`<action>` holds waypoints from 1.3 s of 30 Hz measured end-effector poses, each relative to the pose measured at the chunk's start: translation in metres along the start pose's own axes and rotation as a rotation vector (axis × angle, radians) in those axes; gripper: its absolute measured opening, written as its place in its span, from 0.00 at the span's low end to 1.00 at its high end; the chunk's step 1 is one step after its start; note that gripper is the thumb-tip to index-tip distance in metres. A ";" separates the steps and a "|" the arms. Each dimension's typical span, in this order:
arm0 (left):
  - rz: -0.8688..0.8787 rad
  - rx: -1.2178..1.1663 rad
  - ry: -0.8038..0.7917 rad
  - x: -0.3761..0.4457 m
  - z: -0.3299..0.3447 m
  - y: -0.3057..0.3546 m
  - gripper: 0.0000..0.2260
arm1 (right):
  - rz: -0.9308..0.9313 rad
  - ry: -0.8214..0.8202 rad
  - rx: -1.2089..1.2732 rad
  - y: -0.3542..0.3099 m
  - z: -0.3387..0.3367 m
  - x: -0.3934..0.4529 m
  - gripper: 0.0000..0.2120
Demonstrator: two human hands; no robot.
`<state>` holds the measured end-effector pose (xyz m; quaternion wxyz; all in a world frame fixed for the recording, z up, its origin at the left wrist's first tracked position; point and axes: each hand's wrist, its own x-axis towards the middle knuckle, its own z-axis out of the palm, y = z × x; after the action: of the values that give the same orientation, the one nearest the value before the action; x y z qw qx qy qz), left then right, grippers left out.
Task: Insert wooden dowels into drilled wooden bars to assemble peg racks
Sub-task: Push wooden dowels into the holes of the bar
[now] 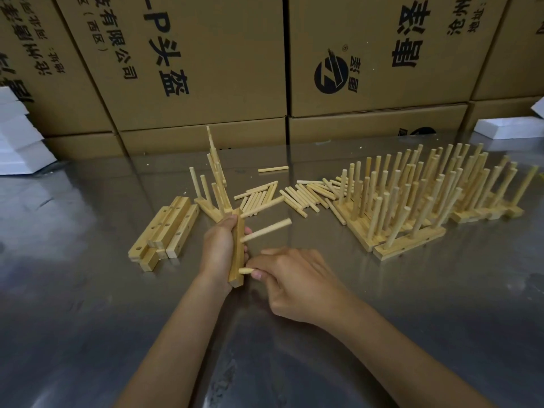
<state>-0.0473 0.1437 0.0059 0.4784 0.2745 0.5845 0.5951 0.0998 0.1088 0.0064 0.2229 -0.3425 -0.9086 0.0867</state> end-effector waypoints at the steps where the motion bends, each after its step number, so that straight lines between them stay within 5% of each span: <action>1: 0.044 0.023 -0.001 -0.002 0.002 -0.001 0.14 | 0.003 -0.017 -0.009 0.000 -0.001 0.000 0.05; 10: 0.161 0.062 -0.006 -0.008 0.011 -0.003 0.14 | 0.129 -0.068 0.191 0.004 -0.002 0.003 0.08; 14: 0.182 0.071 0.004 -0.004 0.007 0.001 0.11 | 0.363 -0.086 0.793 0.013 -0.008 0.006 0.05; 17: 0.146 0.026 0.049 -0.001 0.001 0.004 0.12 | 0.443 -0.083 1.100 0.019 -0.012 0.005 0.12; 21: 0.057 -0.057 0.093 0.001 0.000 0.001 0.13 | 0.556 -0.095 0.904 0.005 0.007 0.007 0.20; 25: 0.047 -0.071 0.026 0.009 -0.002 -0.001 0.12 | 0.588 0.185 0.799 0.002 0.019 0.012 0.14; 29: 0.028 0.250 0.060 0.023 -0.021 0.004 0.12 | 0.530 0.239 0.421 0.021 0.014 0.007 0.14; 33: 0.224 0.555 0.268 0.027 -0.042 0.015 0.13 | 0.514 0.122 0.216 0.032 0.016 0.004 0.11; 39: 0.532 0.698 0.556 0.022 -0.058 0.028 0.14 | 0.444 0.135 0.050 0.034 0.019 0.004 0.11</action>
<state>-0.1140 0.1422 0.0176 0.0173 0.3883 0.7632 0.5162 0.1083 0.1371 -0.0199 0.2672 -0.5335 -0.7914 0.1331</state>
